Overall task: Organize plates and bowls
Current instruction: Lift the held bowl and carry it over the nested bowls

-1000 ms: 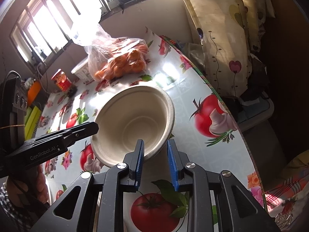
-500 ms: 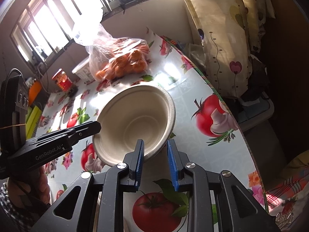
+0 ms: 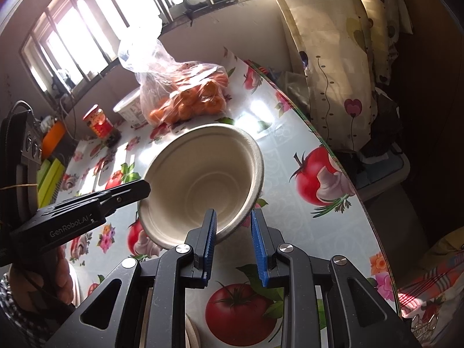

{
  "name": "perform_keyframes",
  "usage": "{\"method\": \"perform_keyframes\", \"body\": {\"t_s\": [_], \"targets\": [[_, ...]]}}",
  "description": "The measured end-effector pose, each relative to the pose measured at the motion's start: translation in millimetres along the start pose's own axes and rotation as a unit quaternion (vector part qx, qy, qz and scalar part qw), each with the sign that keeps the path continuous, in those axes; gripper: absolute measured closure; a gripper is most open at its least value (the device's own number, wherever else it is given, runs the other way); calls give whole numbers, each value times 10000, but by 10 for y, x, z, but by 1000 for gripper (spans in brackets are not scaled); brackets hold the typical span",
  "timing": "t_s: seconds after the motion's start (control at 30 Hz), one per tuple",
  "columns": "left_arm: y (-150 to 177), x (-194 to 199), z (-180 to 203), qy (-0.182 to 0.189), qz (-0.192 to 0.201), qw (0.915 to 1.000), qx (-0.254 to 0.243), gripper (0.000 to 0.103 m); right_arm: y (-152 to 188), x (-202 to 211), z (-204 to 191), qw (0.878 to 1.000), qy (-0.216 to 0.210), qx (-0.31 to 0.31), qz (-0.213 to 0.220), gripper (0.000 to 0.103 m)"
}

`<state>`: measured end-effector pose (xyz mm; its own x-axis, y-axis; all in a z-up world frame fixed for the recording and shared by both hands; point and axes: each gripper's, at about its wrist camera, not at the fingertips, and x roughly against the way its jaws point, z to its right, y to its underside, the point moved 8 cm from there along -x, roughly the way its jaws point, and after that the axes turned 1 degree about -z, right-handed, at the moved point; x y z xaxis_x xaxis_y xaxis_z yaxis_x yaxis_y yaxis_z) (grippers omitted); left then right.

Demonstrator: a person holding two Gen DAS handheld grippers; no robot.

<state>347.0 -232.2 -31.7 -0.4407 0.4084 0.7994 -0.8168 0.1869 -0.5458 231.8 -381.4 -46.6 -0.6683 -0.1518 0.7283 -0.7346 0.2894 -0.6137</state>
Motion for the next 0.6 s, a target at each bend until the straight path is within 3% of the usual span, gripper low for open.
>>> {"method": "perform_keyframes", "body": {"t_s": [0.6], "targets": [[211, 434, 42, 11, 268, 9996, -39, 91, 146, 369, -329, 9994, -63, -17, 339, 79]]}}
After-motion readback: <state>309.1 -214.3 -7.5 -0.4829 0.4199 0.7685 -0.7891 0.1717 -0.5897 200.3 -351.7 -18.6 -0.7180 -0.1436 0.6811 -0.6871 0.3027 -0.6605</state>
